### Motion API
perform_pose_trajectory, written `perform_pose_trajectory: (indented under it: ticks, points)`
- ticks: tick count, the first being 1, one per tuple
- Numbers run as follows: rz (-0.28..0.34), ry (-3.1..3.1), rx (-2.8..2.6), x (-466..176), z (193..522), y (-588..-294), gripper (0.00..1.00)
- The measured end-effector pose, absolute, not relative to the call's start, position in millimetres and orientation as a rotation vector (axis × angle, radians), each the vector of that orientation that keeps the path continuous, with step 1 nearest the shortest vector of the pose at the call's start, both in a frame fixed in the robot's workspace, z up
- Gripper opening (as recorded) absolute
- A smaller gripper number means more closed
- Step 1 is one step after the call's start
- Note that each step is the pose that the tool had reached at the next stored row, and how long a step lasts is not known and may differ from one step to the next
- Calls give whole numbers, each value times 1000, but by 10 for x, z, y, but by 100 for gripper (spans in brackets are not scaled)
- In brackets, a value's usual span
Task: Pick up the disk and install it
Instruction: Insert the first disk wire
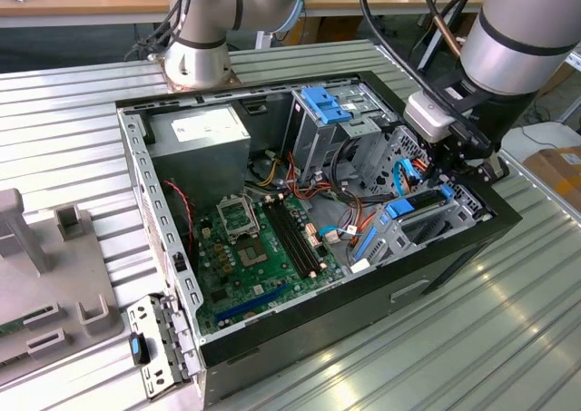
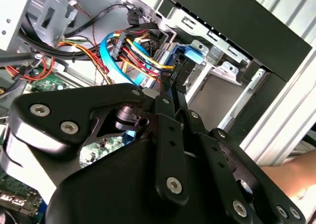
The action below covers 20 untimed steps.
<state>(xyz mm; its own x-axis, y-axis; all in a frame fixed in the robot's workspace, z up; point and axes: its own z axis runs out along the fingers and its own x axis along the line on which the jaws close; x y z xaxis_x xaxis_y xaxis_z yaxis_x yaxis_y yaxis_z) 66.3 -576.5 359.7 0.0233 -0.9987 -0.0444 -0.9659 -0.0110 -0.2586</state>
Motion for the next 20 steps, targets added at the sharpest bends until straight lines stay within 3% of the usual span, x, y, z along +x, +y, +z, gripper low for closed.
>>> perform_pose_trajectory:
  ticks: [20]
  points:
    - [-229, 2046, -2082, 678, 3492, -5795, 16]
